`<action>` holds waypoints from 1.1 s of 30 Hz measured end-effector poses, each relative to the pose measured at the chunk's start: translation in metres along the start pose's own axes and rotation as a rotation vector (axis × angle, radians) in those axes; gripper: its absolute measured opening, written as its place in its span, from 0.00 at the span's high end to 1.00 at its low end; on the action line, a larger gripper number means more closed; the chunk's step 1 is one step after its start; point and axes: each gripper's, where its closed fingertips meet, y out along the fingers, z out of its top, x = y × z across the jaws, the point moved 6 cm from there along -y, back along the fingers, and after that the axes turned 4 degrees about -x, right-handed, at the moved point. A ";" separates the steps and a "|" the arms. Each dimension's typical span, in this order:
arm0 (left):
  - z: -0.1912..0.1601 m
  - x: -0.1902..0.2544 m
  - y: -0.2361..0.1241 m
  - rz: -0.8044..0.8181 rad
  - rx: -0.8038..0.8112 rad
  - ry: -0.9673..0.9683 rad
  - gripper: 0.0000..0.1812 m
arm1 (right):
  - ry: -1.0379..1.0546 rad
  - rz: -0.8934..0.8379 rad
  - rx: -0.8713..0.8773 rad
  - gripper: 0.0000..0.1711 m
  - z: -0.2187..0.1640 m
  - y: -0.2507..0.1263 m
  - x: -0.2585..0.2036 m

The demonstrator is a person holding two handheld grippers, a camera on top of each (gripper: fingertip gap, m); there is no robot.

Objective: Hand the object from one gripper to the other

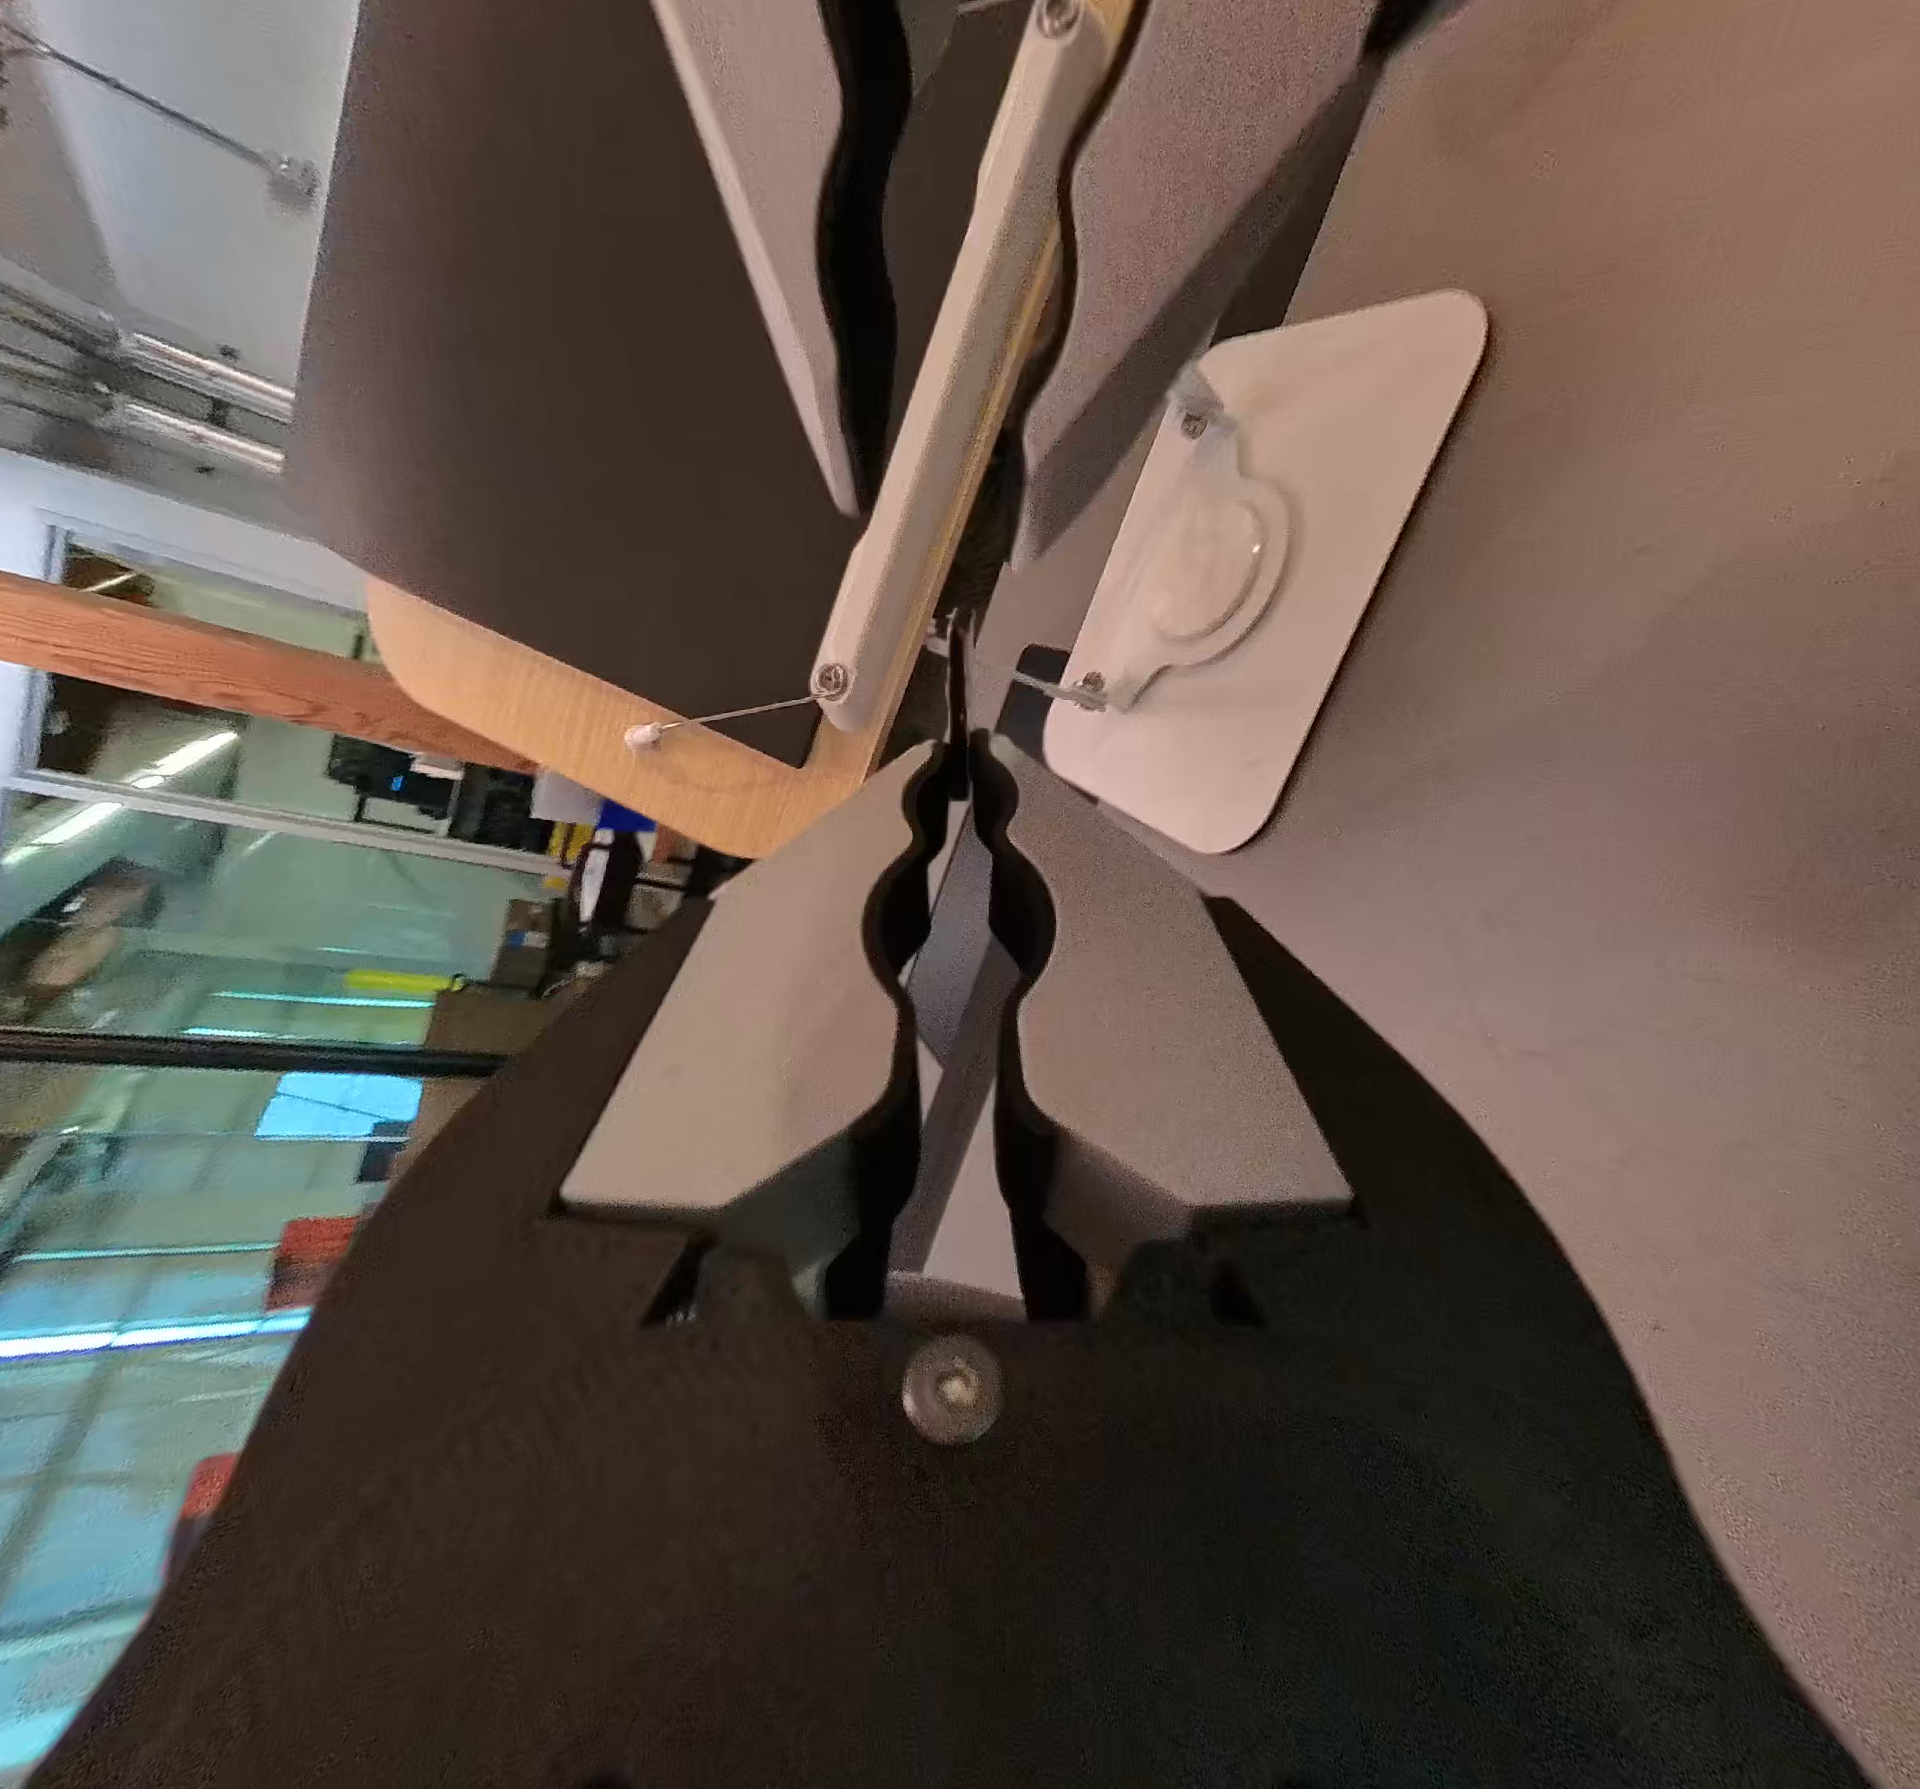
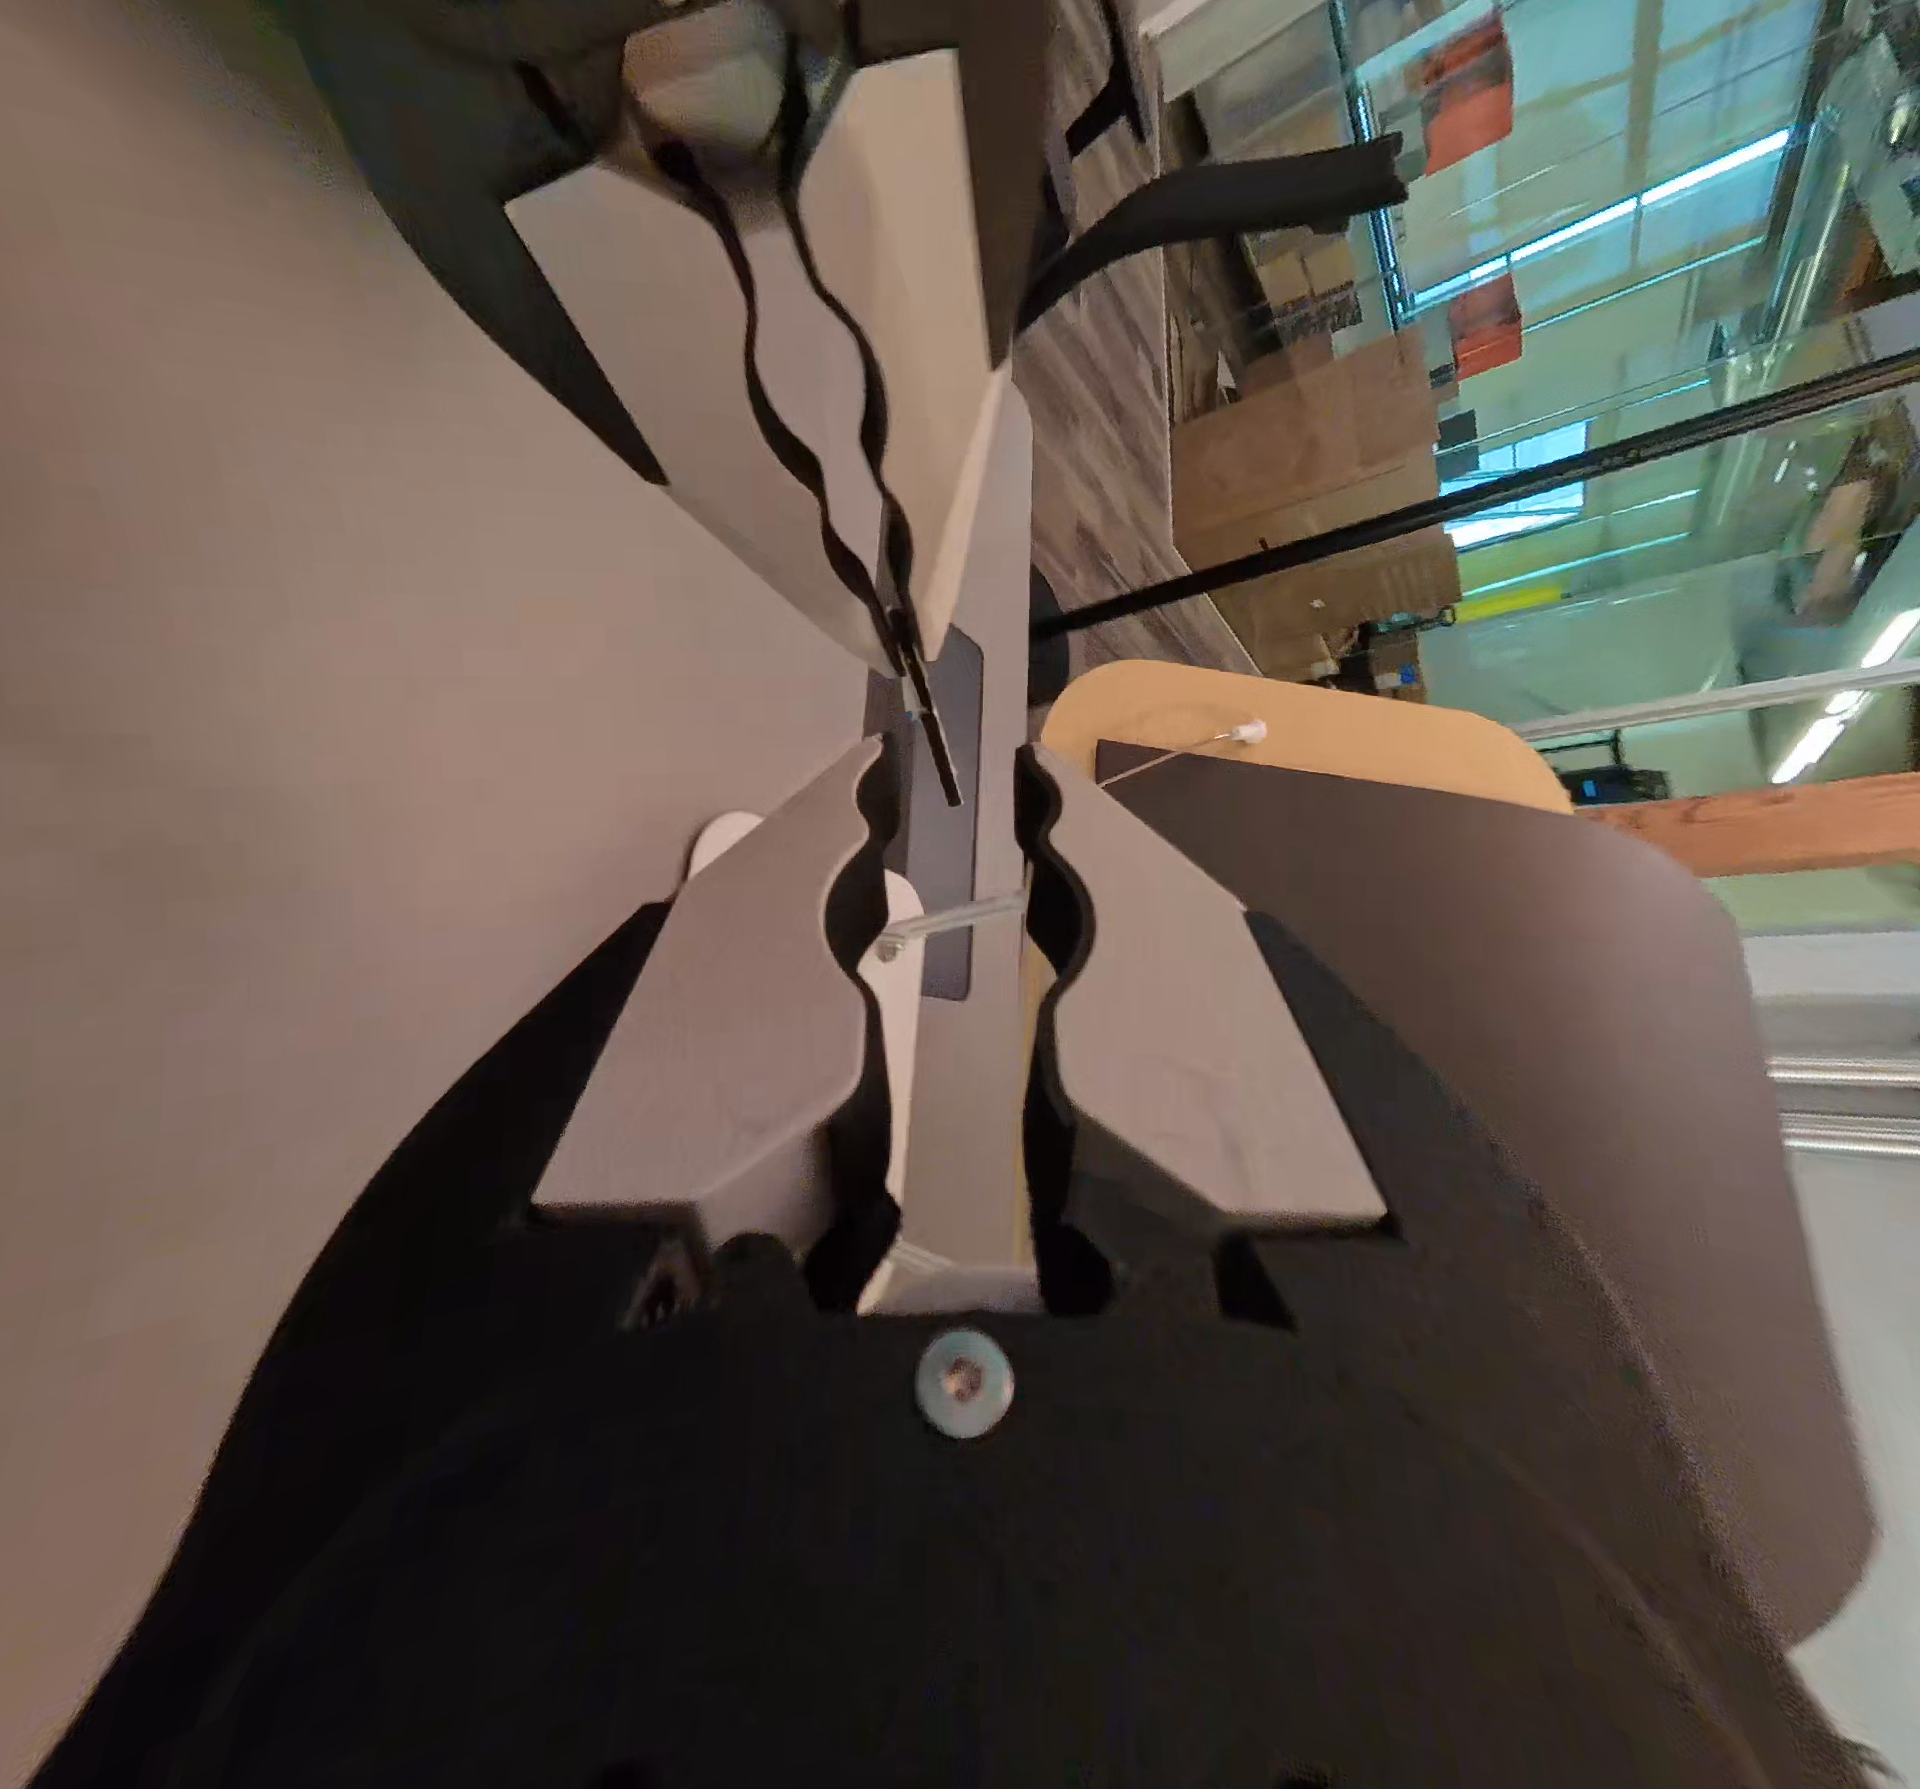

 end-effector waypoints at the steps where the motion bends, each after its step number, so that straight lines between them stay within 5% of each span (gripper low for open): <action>1: 0.001 0.001 0.000 0.011 -0.013 0.018 0.99 | -0.033 -0.005 -0.014 0.90 0.001 0.003 -0.003; 18: 0.012 0.000 -0.008 0.056 0.018 0.063 0.99 | -0.065 -0.007 0.031 1.00 0.003 0.012 -0.007; 22: 0.015 -0.011 -0.013 0.096 0.079 -0.024 0.87 | 0.045 -0.023 0.097 1.00 0.000 0.007 0.004; 25: 0.016 -0.018 -0.016 -0.005 0.176 -0.208 0.84 | 0.156 -0.026 0.199 1.00 -0.002 0.000 0.013; 31: 0.002 -0.043 -0.015 -0.443 0.491 -0.927 0.67 | 0.322 -0.013 0.346 1.00 -0.005 -0.011 0.026; 33: -0.003 -0.046 -0.012 -0.491 0.551 -0.999 0.63 | 0.479 0.061 0.450 1.00 -0.006 -0.015 0.033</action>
